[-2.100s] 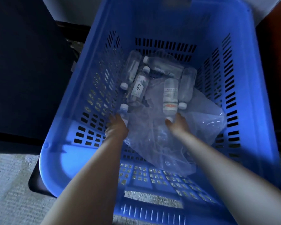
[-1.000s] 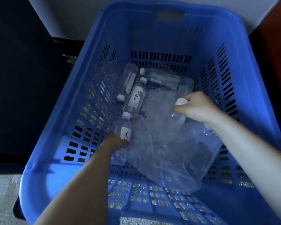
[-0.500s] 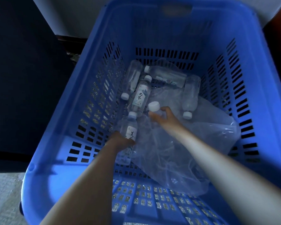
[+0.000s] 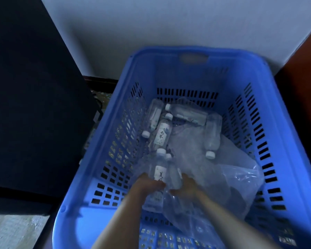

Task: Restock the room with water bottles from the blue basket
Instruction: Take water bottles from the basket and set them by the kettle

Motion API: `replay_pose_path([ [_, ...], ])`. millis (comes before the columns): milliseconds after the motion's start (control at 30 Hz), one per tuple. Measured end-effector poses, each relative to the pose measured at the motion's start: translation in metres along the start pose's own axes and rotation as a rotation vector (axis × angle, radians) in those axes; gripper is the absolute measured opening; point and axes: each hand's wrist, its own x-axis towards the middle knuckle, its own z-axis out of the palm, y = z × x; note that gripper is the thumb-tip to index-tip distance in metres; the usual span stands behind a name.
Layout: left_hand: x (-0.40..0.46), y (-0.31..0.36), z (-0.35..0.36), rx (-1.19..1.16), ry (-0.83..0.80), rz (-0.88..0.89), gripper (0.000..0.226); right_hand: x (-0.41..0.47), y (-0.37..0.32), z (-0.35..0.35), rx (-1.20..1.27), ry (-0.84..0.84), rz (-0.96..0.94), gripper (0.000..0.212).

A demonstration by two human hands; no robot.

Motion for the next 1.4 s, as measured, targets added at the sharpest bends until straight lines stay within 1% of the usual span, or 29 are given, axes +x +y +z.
replay_pose_path([
  [100,0.006,0.002,-0.001,-0.036,0.006,0.051,0.069,0.005,-0.007,-0.003,-0.039,-0.028,0.082,0.106],
  [133,0.006,0.005,-0.002,-0.030,0.009,0.061,0.068,0.001,-0.012,-0.008,-0.004,-0.050,0.095,0.107],
  [167,0.002,0.008,-0.004,-0.038,0.005,0.073,0.061,-0.002,-0.015,-0.011,0.038,-0.058,0.101,0.106],
  [200,-0.003,0.012,-0.006,-0.055,0.007,0.094,0.051,-0.008,-0.018,-0.014,0.089,-0.057,0.094,0.101],
  [233,-0.007,0.016,-0.007,-0.075,0.013,0.122,0.042,-0.013,-0.023,-0.018,0.168,-0.035,0.088,0.091],
  [267,-0.009,0.020,-0.008,-0.093,0.019,0.149,0.039,-0.019,-0.026,-0.022,0.282,0.007,0.072,0.082],
  [333,-0.019,0.032,-0.008,-0.144,0.006,0.220,0.033,-0.031,-0.036,-0.031,0.564,0.073,-0.017,0.081],
  [367,-0.025,0.038,-0.008,-0.168,0.005,0.257,0.030,-0.038,-0.041,-0.037,0.640,0.122,-0.071,0.079],
  [433,-0.044,0.052,-0.008,-0.213,0.000,0.301,0.032,-0.065,-0.054,-0.057,0.618,0.210,-0.173,0.068],
  [467,-0.054,0.059,-0.010,-0.238,-0.008,0.310,0.034,-0.079,-0.060,-0.070,0.603,0.220,-0.216,0.064],
  [500,-0.066,0.067,-0.011,-0.256,-0.019,0.325,0.035,-0.091,-0.067,-0.083,0.618,0.206,-0.244,0.066],
  [600,-0.106,0.092,-0.017,-0.287,-0.064,0.368,0.028,-0.139,-0.090,-0.115,0.728,0.103,-0.208,0.087],
  [667,-0.138,0.111,-0.021,-0.323,-0.083,0.389,0.035,-0.174,-0.096,-0.133,0.780,0.095,-0.236,0.083],
  [767,-0.192,0.141,-0.026,-0.314,-0.121,0.398,0.053,-0.236,-0.113,-0.163,0.791,0.121,-0.275,0.058],
  [867,-0.247,0.176,-0.033,-0.291,-0.154,0.426,0.057,-0.289,-0.133,-0.195,0.802,0.172,-0.325,0.046],
  [1033,-0.348,0.251,-0.057,-0.223,-0.142,0.525,0.057,-0.386,-0.187,-0.249,0.763,0.234,-0.424,0.057],
  [1167,-0.431,0.323,-0.083,-0.185,-0.136,0.618,0.047,-0.471,-0.239,-0.311,0.696,0.267,-0.528,0.077],
  [1200,-0.452,0.343,-0.089,-0.178,-0.150,0.649,0.049,-0.492,-0.251,-0.328,0.676,0.276,-0.555,0.076],
  [1300,-0.516,0.401,-0.106,-0.161,-0.165,0.735,0.062,-0.555,-0.287,-0.377,0.631,0.308,-0.656,0.062],
  [1400,-0.578,0.447,-0.117,-0.169,-0.181,0.824,0.067,-0.616,-0.314,-0.416,0.609,0.336,-0.740,0.055],
])
